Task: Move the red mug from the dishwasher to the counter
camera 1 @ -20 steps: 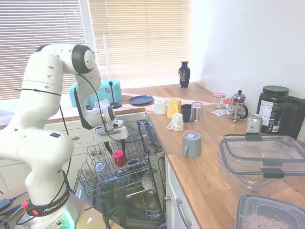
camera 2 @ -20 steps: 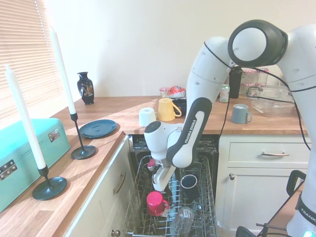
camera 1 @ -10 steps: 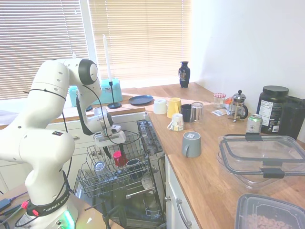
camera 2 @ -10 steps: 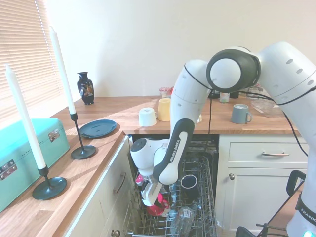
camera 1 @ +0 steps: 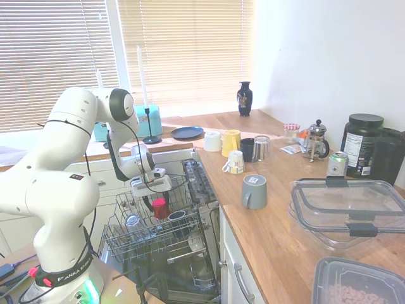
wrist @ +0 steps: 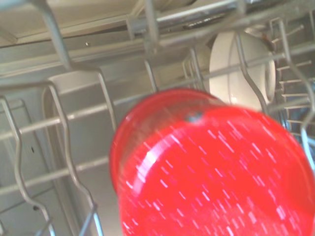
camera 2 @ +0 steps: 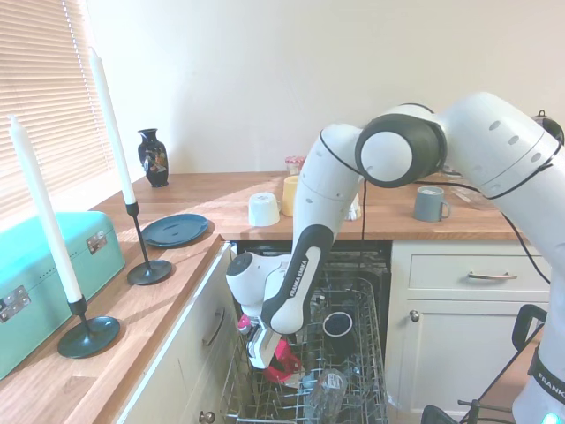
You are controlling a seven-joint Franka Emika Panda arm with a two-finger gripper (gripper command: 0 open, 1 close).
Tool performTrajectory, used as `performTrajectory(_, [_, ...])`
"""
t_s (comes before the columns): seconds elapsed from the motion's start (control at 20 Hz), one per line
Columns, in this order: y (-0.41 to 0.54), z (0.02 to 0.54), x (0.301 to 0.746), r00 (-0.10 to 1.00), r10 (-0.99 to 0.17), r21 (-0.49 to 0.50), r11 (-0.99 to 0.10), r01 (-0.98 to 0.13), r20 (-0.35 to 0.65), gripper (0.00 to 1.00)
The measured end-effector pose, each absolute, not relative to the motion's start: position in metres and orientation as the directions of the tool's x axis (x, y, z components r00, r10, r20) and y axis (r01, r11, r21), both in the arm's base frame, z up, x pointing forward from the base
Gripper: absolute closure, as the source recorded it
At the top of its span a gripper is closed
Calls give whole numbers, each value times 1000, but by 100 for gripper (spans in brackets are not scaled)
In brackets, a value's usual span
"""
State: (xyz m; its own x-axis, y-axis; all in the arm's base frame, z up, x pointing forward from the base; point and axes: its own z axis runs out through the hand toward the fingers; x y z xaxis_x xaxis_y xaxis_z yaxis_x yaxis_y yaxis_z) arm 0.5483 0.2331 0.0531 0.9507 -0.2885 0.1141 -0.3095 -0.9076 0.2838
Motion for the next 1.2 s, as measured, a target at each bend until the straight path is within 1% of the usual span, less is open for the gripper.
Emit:
performTrajectory(0.25, [227, 41, 547, 953, -284, 287, -909, -302, 103, 0])
performTrajectory(0.55, [208, 23, 534, 949, -301, 264, -911, -317, 99, 0])
performTrajectory(0.6, [204, 21, 532, 947, -304, 259, -911, -320, 101, 100])
performTrajectory(0.75, [203, 20, 530, 946, -308, 221, -920, -324, 104, 100])
performTrajectory(0.9, [211, 22, 530, 953, -287, 196, -933, -302, 101, 100])
performTrajectory(1.2, [219, 25, 531, 960, -257, 180, -945, -273, 109, 100])
